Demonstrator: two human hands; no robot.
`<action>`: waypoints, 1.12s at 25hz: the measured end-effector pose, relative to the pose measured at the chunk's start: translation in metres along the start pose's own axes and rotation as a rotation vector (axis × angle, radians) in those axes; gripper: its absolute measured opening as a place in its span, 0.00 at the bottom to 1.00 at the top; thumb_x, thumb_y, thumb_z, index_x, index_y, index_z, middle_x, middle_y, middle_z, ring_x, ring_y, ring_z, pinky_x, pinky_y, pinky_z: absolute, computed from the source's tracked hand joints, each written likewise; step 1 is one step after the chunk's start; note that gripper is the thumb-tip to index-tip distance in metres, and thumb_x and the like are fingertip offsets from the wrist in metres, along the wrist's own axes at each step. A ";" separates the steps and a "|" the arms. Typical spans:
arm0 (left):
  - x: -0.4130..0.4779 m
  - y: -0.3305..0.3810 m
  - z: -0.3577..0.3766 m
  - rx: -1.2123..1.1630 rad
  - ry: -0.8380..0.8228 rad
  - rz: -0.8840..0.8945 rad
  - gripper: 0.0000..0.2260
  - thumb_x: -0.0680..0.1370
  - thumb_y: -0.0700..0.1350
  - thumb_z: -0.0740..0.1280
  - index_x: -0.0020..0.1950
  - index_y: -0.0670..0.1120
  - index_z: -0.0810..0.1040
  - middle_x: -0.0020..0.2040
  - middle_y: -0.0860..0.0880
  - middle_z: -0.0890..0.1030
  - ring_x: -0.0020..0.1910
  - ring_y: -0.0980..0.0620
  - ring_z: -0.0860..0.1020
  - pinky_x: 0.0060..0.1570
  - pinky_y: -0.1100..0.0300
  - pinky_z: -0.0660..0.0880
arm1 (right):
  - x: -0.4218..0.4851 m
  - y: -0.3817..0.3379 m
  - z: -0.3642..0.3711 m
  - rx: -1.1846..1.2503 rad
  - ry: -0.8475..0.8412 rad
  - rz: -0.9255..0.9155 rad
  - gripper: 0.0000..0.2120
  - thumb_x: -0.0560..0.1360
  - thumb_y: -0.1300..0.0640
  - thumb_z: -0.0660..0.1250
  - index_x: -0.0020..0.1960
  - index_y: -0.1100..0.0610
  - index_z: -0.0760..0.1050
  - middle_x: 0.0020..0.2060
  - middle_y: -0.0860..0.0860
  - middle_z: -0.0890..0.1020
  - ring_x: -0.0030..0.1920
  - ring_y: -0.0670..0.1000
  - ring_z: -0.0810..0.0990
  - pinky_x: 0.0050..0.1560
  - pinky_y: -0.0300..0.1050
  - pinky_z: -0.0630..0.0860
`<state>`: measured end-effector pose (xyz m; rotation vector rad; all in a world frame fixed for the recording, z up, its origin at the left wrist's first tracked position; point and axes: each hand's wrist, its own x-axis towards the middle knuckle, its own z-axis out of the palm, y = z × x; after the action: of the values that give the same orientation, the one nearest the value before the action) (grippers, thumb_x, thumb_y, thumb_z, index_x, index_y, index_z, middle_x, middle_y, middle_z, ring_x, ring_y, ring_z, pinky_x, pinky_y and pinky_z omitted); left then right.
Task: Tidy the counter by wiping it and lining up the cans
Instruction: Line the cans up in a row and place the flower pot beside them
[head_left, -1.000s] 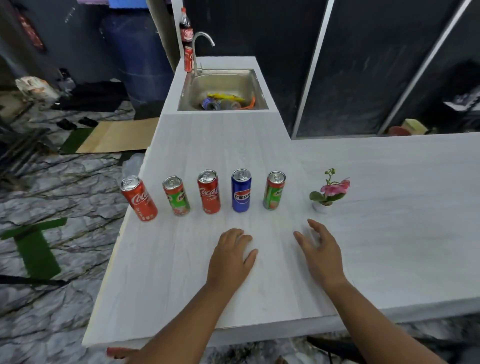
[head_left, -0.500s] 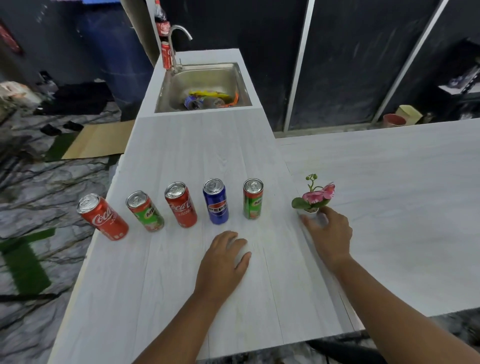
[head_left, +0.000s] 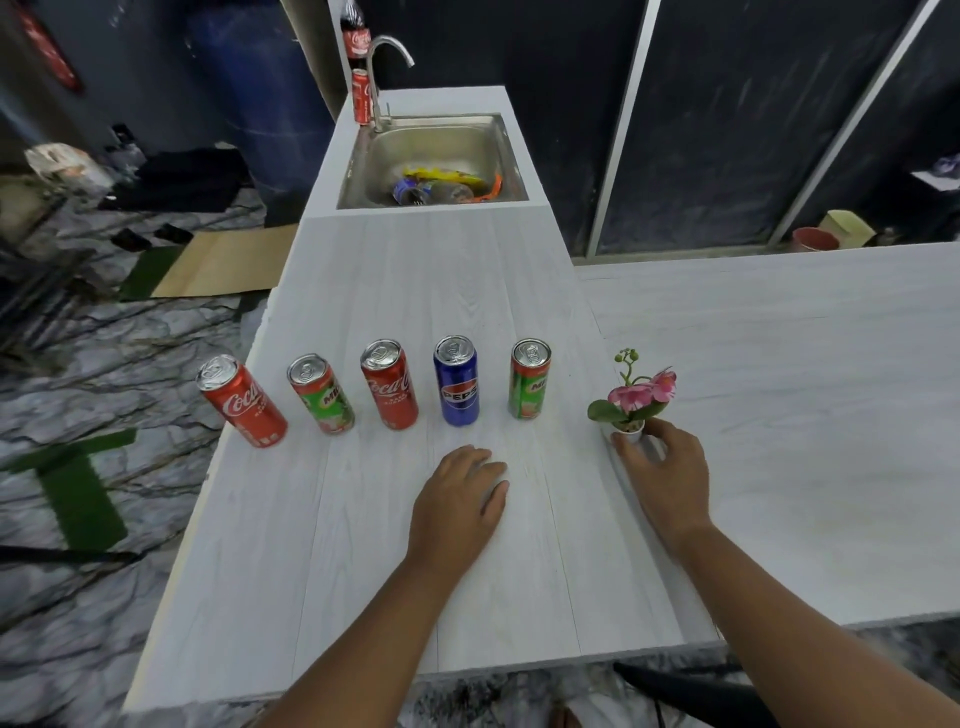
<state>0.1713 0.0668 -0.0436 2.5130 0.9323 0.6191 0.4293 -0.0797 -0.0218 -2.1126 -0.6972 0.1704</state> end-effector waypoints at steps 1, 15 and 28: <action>-0.004 -0.002 -0.003 0.007 0.003 -0.007 0.15 0.84 0.51 0.69 0.69 0.50 0.85 0.70 0.51 0.82 0.73 0.50 0.77 0.70 0.52 0.78 | -0.009 -0.002 0.002 0.016 -0.005 -0.001 0.14 0.76 0.42 0.76 0.58 0.48 0.85 0.52 0.43 0.85 0.60 0.50 0.79 0.57 0.47 0.74; -0.120 -0.144 -0.111 0.116 0.101 -0.137 0.19 0.85 0.59 0.64 0.73 0.55 0.81 0.74 0.55 0.78 0.75 0.55 0.73 0.70 0.59 0.73 | -0.117 -0.085 0.103 0.118 -0.193 -0.106 0.19 0.75 0.42 0.78 0.63 0.46 0.84 0.56 0.41 0.84 0.59 0.44 0.79 0.61 0.43 0.75; -0.134 -0.179 -0.120 0.098 0.187 -0.153 0.17 0.83 0.59 0.67 0.67 0.54 0.83 0.69 0.56 0.79 0.71 0.54 0.75 0.63 0.57 0.79 | -0.149 -0.145 0.173 0.041 -0.217 -0.194 0.21 0.75 0.41 0.78 0.64 0.49 0.85 0.58 0.43 0.86 0.61 0.47 0.79 0.63 0.47 0.77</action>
<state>-0.0739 0.1260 -0.0690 2.4689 1.2370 0.7862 0.1818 0.0284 -0.0316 -1.9914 -1.0136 0.3076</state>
